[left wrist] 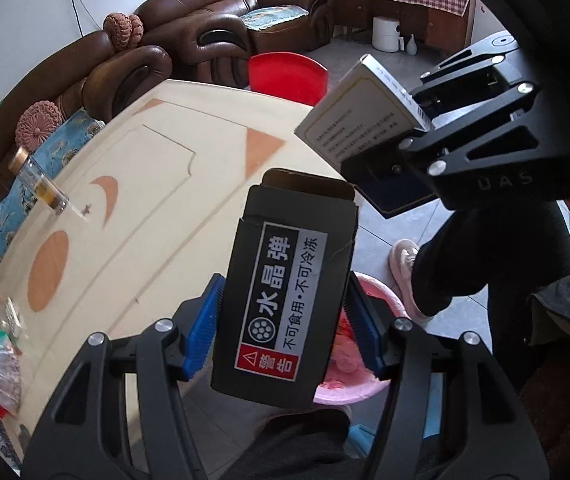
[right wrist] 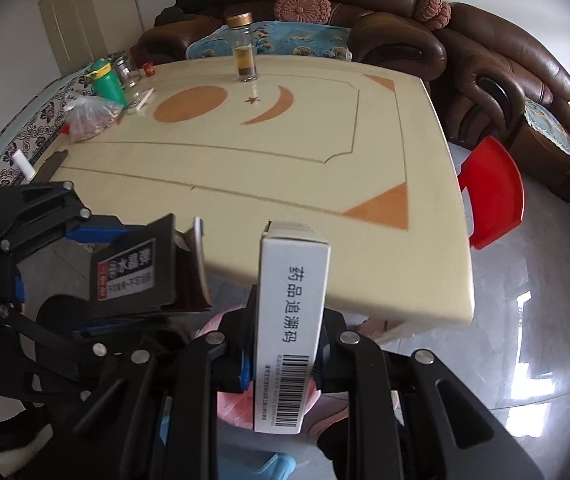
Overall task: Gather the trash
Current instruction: 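Carry the black box and white box down over the pink bin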
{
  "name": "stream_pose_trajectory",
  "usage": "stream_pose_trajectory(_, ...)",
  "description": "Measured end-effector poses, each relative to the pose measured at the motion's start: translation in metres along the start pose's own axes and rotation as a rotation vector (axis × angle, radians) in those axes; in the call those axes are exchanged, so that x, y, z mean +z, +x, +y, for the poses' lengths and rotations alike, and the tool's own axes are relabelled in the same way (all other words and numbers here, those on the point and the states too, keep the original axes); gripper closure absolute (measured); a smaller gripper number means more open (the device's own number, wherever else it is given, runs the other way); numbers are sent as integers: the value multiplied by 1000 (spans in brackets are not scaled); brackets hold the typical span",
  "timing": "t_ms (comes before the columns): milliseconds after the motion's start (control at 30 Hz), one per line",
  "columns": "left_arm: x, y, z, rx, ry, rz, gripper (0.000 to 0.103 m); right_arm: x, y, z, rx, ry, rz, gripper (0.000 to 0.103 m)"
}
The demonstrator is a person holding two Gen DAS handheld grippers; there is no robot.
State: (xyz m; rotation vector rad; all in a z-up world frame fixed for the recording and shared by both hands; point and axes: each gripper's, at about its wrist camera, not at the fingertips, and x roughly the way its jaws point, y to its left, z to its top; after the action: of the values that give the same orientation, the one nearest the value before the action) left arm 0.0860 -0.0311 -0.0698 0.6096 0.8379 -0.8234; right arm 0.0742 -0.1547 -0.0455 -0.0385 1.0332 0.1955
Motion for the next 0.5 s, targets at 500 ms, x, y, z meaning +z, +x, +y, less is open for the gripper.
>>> stream_pose_trajectory(500,-60,61,-38,-104,-98,88,44,-63,53,-1,8,79,34,82)
